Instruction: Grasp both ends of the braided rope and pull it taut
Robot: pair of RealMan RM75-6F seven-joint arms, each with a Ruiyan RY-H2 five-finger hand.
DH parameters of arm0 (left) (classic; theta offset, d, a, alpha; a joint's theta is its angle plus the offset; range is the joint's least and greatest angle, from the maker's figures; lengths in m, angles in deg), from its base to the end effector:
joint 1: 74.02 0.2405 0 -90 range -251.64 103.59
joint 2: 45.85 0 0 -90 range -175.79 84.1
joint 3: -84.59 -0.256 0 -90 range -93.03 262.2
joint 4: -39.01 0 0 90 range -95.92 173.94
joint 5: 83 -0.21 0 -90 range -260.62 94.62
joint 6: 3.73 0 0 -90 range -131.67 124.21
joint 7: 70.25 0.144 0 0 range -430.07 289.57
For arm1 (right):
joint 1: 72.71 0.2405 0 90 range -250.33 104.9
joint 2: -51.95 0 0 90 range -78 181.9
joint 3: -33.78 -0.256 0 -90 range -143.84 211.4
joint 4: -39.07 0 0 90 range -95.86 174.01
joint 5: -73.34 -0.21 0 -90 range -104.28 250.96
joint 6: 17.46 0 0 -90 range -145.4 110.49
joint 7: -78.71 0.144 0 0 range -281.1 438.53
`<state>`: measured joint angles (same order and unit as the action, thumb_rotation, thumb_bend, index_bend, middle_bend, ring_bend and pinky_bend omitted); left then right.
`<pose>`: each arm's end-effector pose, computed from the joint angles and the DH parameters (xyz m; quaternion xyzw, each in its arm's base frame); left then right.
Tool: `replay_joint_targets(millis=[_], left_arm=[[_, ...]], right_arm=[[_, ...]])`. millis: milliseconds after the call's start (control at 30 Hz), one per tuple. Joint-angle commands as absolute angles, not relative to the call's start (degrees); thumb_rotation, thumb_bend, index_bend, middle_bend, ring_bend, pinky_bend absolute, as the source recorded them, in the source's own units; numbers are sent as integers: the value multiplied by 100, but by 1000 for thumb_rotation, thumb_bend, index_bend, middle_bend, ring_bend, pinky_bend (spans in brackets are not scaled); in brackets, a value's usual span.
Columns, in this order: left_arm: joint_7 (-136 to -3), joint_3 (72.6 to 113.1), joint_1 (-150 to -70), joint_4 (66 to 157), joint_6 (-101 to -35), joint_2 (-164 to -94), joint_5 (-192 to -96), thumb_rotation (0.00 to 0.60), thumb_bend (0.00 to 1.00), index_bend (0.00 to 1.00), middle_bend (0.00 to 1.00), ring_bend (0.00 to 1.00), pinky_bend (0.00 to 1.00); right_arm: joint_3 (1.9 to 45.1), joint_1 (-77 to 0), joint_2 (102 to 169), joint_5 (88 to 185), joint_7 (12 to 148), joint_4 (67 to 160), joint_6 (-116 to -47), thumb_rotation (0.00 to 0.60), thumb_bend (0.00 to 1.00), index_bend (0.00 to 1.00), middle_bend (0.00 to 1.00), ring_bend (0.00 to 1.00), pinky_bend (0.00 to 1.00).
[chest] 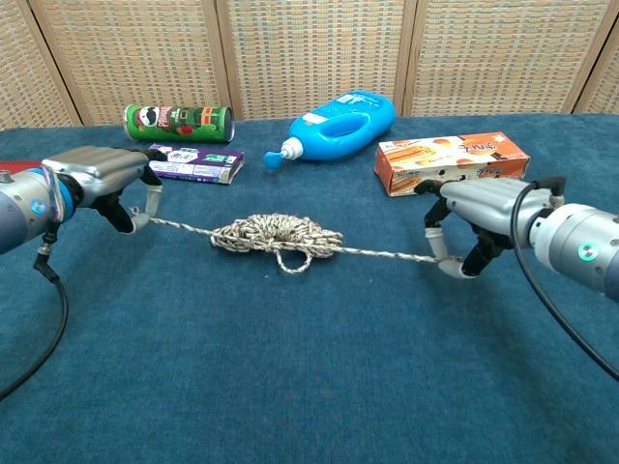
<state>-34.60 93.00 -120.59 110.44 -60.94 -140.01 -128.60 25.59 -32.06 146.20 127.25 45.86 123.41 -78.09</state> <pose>-0.1937 0.3814 -0.0207 -0.7231 -0.3474 -0.2457 0.5442 -0.1653 -0.3253 -0.0400 0.7331 -0.3862 0.3079 0.4676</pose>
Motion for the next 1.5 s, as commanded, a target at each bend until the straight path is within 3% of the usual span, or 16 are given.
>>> replay_joint_targets(millis=[33,500,1000,1067,1133,1200,1267,1500], left_arm=[[-3644,9268,-11918,11010,-6115,-13791,-12997,600,484,829,0,0,0],[-4117,9137,-11514,10486,-5929,-13425,-13270,600,484,834,0,0,0],[-4211,9235,-11402,10243,-5804,-13478,-13351,600,485,834,0,0,0],[-4210,9244,-11393,10263,-5788,-13481,-13360,600,478,824,0,0,0],[-4235,9259,-11380,10303,-5748,-13463,-13352,600,356,672,0,0,0],[-4287,9282,-11366,10360,-5683,-13428,-13330,600,86,234,0,0,0],[-4458,9341,-11338,10479,-5629,-13343,-13343,600,0,15,0,0,0],[-5482,9551,-10957,11358,-6051,-12554,-13880,600,0,0,0,0,0]], right_arm=[[2537,-3254,14496,12698,4569,12212,-7846,600,440,672,0,0,39],[2406,-3468,13932,12451,4700,11715,-7804,600,441,672,0,0,39],[2387,-3558,13950,12370,4839,11272,-7637,600,440,672,0,0,39],[2376,-3576,13953,12432,4939,11276,-7635,600,432,611,0,0,39],[2356,-3602,13934,12490,5087,11306,-7610,600,313,398,0,0,39],[2318,-3630,13910,12549,5242,11350,-7614,600,82,115,0,0,39],[2272,-3672,13855,12664,5432,11445,-7671,600,7,15,0,0,40],[2223,-4090,13233,13658,6327,12217,-8467,600,0,0,0,0,40]])
